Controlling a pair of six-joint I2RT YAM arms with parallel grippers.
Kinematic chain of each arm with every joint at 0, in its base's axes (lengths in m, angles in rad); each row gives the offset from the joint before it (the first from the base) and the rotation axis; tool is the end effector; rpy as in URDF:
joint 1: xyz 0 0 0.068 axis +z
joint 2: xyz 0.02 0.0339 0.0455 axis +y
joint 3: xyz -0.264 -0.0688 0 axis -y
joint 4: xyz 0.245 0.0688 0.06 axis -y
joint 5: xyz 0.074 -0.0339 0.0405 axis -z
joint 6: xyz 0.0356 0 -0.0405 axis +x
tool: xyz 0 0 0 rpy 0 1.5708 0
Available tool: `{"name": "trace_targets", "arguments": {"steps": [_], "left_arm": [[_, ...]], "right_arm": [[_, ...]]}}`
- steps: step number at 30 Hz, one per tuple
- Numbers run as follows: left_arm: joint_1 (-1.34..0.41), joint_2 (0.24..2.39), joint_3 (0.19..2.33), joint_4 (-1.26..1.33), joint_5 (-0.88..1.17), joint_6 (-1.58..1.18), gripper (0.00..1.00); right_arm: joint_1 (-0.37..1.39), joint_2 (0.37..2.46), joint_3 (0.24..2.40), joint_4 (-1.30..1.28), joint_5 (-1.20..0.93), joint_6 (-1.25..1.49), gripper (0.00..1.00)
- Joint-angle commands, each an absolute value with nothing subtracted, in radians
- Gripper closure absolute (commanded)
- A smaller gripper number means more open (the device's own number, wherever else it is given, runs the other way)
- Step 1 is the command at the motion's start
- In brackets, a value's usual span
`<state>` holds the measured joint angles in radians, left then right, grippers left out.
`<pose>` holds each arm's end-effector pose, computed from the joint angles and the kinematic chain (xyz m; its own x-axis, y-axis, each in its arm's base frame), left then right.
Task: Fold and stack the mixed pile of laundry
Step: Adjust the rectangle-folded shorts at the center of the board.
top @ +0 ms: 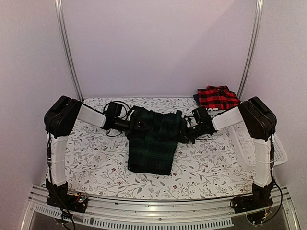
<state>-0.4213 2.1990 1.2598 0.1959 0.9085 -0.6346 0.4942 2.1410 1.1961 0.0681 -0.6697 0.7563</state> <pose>0.3890 -0.2051 0.0999 -0.9605 0.0309 -0.2765 0.2631 0.4248 -0.8662 0.3591 0.2186 0.0940 -0.9873 0.0792 -0.1378 -0.0604 0.6153 0.7860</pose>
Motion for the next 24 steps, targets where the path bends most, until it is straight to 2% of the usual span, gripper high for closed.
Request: {"name": "trace_targets", "arguments": {"steps": [1, 5, 7, 9, 14, 17, 20, 24], "left_arm": [[-0.435, 2.217, 1.126, 0.293, 0.884, -0.698, 0.2], [-0.454, 2.104, 0.977, 0.315, 0.875, -0.706, 0.21], [-0.455, 1.994, 0.953, 0.228, 0.803, -0.643, 0.14], [-0.46, 1.827, 0.952, 0.097, 0.66, -0.546, 0.02], [-0.573, 1.475, 0.878, -0.102, 0.229, -0.372, 0.0], [-0.698, 1.361, 0.847, -0.202, 0.019, -0.297, 0.0], [-0.848, 1.295, 0.807, -0.277, -0.089, -0.249, 0.0], [-1.046, 1.252, 0.76, -0.353, -0.242, -0.236, 0.0]], "right_arm": [[0.477, 2.199, 1.209, -0.132, -0.598, 0.624, 1.0], [0.472, 2.174, 1.205, -0.176, -0.602, 0.56, 1.0], [0.472, 2.15, 1.194, -0.188, -0.612, 0.529, 1.0], [0.471, 2.125, 1.185, -0.19, -0.622, 0.513, 1.0], [0.471, 2.097, 1.159, -0.204, -0.663, 0.501, 0.99], [0.471, 2.071, 1.12, -0.2, -0.662, 0.524, 0.79], [0.467, 2.028, 1.106, -0.213, -0.644, 0.528, 0.62], [0.437, 1.936, 1.132, -0.296, -0.605, 0.494, 0.5]]}}
